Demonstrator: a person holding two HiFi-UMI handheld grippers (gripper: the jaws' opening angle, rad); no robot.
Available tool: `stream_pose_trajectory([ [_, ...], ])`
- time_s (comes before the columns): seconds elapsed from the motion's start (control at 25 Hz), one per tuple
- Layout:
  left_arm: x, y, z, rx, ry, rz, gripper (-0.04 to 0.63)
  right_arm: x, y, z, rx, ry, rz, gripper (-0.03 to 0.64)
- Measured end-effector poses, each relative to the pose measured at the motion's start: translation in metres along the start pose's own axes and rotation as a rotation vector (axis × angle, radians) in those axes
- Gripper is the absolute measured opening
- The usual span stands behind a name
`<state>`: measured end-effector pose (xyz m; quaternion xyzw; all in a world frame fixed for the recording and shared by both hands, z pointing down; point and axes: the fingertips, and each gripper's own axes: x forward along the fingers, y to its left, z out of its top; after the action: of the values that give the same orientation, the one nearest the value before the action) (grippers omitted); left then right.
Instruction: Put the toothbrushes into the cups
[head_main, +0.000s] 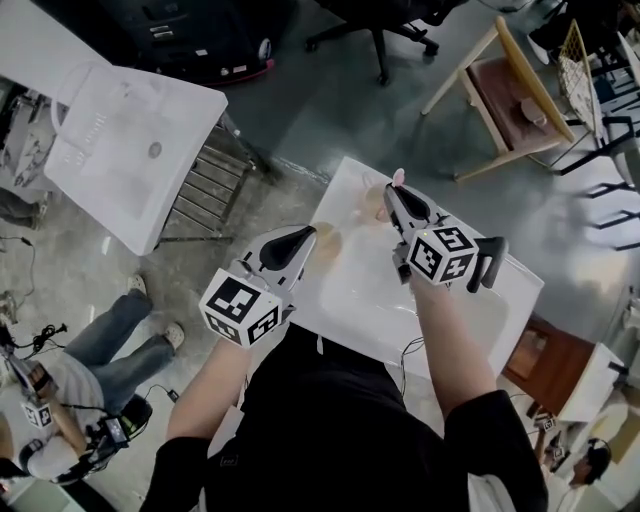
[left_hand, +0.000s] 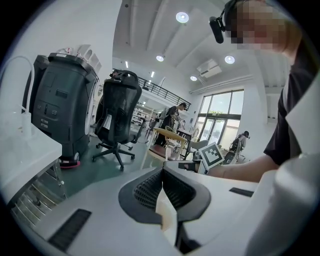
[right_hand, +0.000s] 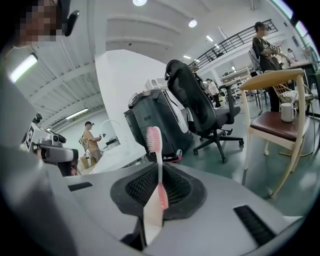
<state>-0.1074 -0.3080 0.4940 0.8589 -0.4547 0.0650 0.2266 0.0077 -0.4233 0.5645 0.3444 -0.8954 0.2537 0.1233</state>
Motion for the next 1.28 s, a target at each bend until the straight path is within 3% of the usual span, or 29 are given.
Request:
stream_pose_trajectory([
  [0.28, -0.004, 0.001, -0.001, -0.016, 0.0, -0.008, 0.015, 0.0, 0.0, -0.008, 0.034, 0.027, -0.001, 0.041],
  [0.76, -0.006, -0.002, 0.001, -0.014, -0.003, -0.042, 0.015, -0.014, -0.012, -0.01, 0.053, 0.035, -0.079, 0.041],
  [1.28, -0.013, -0.006, 0.017, -0.001, -0.014, -0.07, 0.015, -0.044, -0.002, 0.006, 0.093, -0.023, -0.136, 0.041],
])
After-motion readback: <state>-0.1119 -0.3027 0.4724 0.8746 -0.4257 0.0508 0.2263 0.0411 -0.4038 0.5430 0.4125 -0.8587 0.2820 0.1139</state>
